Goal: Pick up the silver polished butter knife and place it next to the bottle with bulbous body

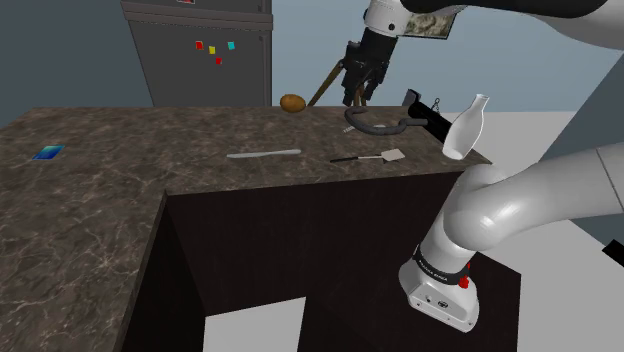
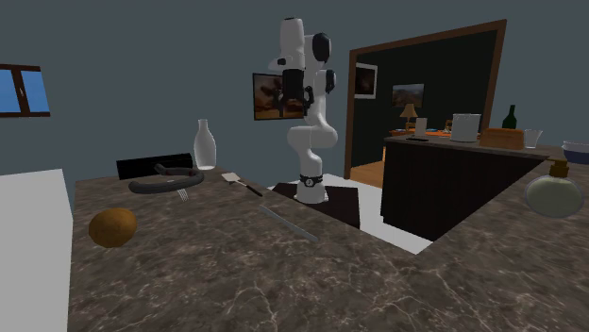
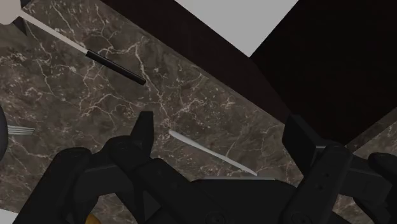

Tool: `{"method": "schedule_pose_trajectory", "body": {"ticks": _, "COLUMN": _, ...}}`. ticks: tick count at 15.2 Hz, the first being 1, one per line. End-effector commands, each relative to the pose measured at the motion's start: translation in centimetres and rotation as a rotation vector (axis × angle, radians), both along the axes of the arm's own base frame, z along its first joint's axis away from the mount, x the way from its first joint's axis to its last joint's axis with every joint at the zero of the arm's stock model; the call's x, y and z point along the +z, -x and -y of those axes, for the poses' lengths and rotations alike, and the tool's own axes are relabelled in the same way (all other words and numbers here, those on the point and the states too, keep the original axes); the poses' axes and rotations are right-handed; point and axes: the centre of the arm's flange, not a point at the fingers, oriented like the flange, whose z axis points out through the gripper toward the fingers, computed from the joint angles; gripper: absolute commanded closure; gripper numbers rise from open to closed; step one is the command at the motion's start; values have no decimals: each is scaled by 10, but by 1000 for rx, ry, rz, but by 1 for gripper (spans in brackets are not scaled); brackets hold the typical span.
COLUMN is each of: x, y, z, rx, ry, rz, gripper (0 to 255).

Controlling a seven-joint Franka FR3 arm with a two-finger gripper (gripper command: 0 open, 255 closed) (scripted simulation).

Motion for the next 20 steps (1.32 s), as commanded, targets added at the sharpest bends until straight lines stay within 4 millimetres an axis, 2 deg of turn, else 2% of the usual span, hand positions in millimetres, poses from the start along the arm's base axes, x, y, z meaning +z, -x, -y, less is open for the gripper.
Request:
{"method": "schedule_pose_trajectory", "body": {"ticks": 1, "x": 0, "y": 0, "z": 0, "rx": 0, "ry": 0, "rz": 0, "gripper": 0}}
{"method": "schedule_pose_trajectory", "body": {"ticks": 10, "x": -65, "y": -106, "z": 20, "rx": 316, "ry": 41, "rz": -49, "gripper": 0}}
{"method": "schedule_pose_trajectory", "body": {"ticks": 15, "x": -104, "y": -164, "z": 18, "rx": 492, "ry": 63, "rz": -77, "gripper": 0}}
{"method": "schedule_pose_trajectory", "body": {"ticks": 20, "x": -144, "y": -220, "z": 6, "rx": 668, "ry": 86, "rz": -104, "gripper": 0}}
